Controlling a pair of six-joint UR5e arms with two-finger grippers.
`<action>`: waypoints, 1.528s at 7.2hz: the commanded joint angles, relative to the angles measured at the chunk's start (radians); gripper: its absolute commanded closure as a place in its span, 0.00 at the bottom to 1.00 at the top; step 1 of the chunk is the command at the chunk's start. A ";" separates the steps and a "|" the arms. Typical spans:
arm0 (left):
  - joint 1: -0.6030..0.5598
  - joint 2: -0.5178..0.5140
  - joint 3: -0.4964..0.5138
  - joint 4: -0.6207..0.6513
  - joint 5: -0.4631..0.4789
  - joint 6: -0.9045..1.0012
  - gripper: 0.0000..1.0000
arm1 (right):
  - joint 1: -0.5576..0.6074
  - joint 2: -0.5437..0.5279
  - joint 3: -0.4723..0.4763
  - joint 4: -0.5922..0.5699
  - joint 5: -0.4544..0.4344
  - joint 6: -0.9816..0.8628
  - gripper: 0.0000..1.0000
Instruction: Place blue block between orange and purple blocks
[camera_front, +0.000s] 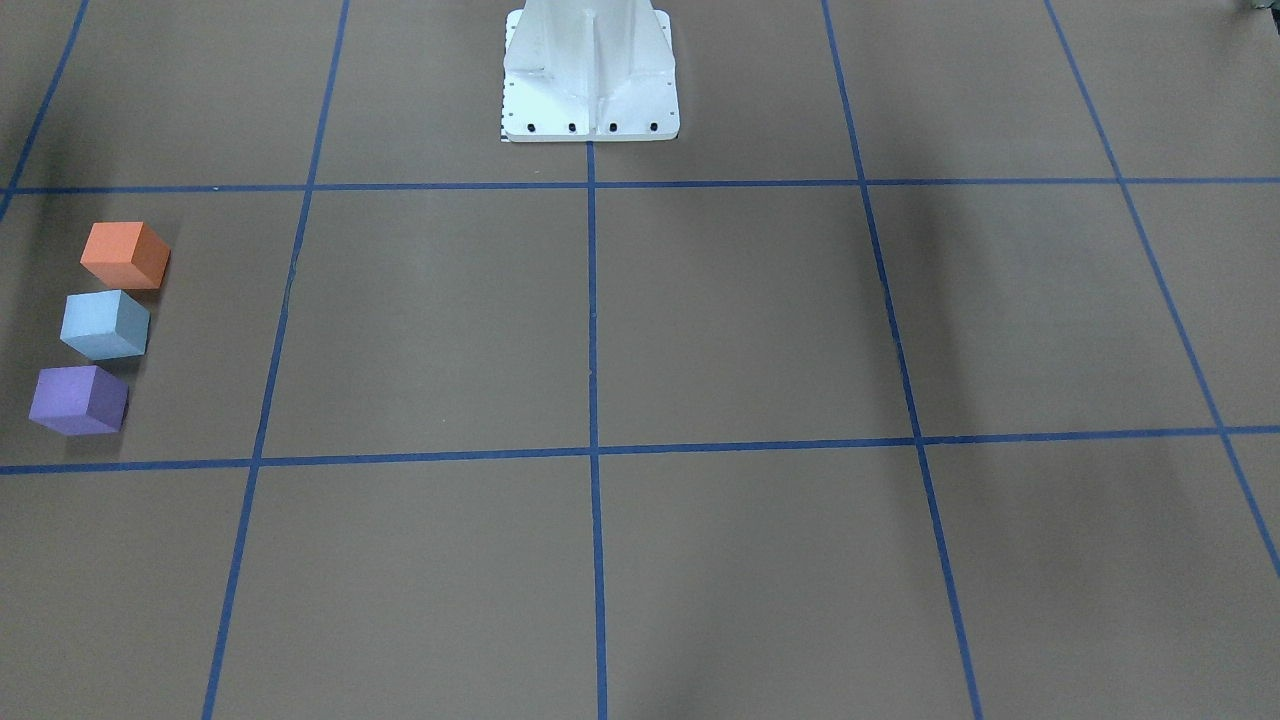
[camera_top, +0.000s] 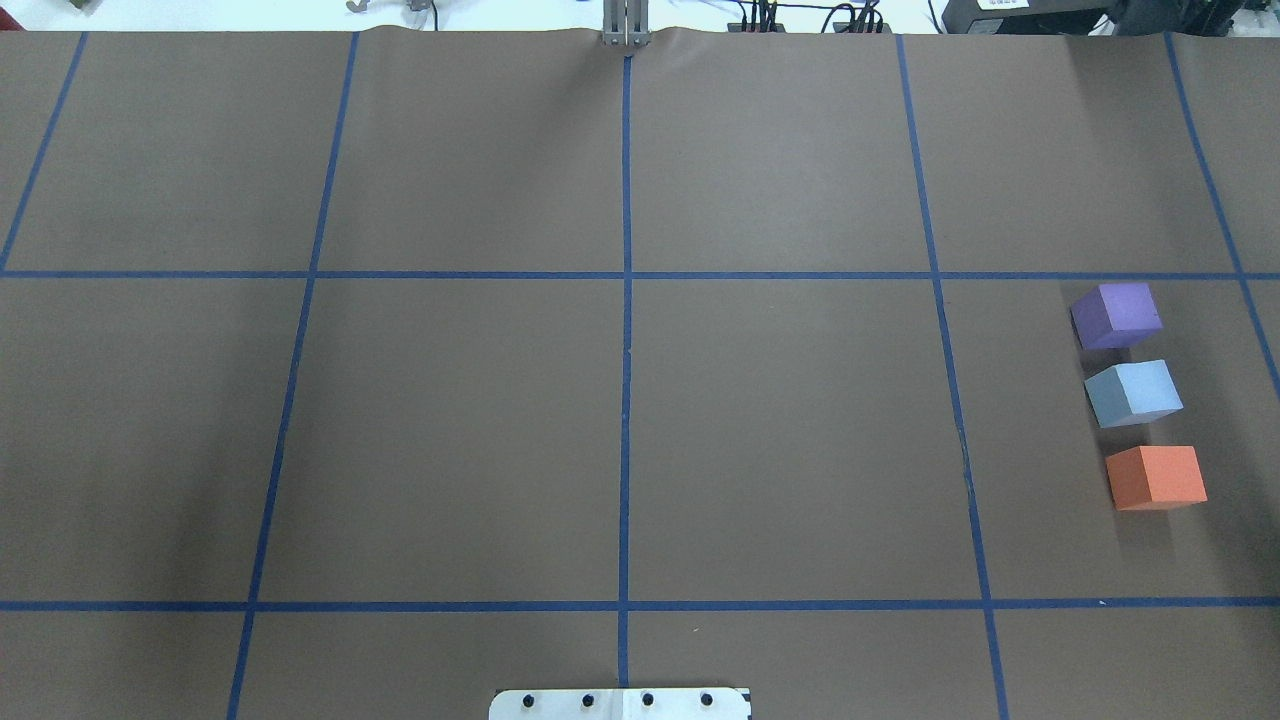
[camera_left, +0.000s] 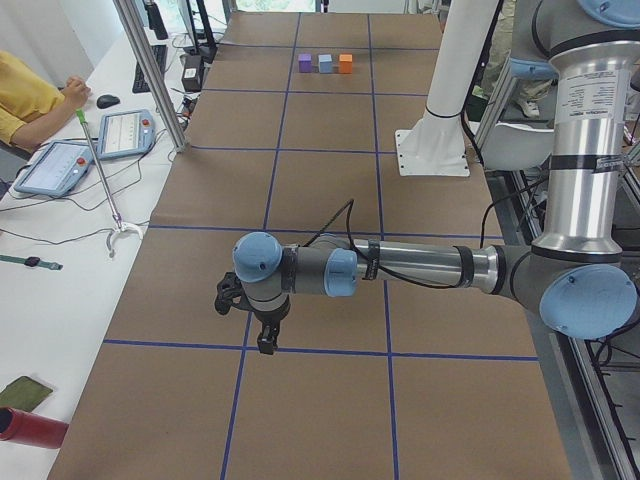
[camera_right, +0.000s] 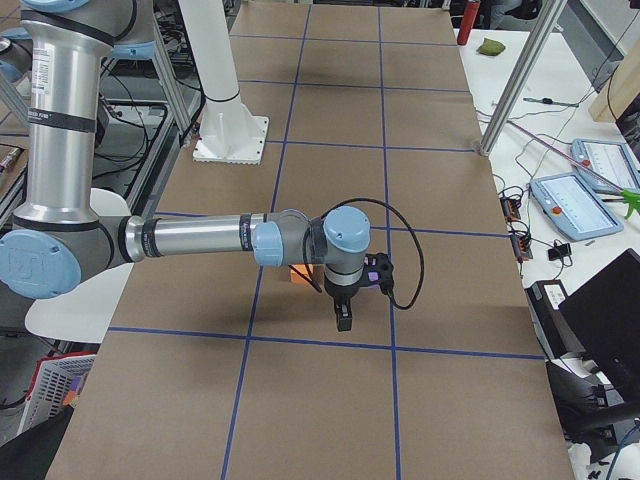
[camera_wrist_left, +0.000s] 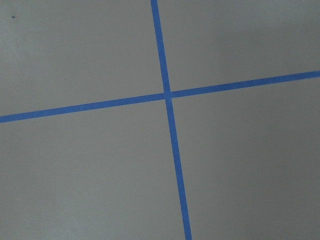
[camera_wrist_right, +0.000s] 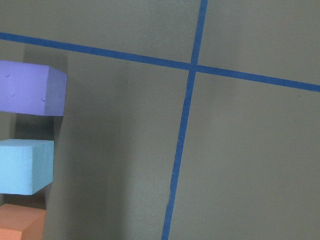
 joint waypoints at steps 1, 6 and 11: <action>0.000 0.000 0.002 0.000 0.006 -0.010 0.00 | -0.002 0.002 0.003 0.000 0.001 -0.001 0.00; 0.000 0.024 0.002 -0.003 0.008 -0.013 0.00 | 0.000 0.006 0.006 0.001 0.011 0.001 0.00; -0.002 0.099 -0.017 -0.127 0.078 -0.010 0.00 | 0.003 -0.010 0.020 0.007 0.011 -0.001 0.00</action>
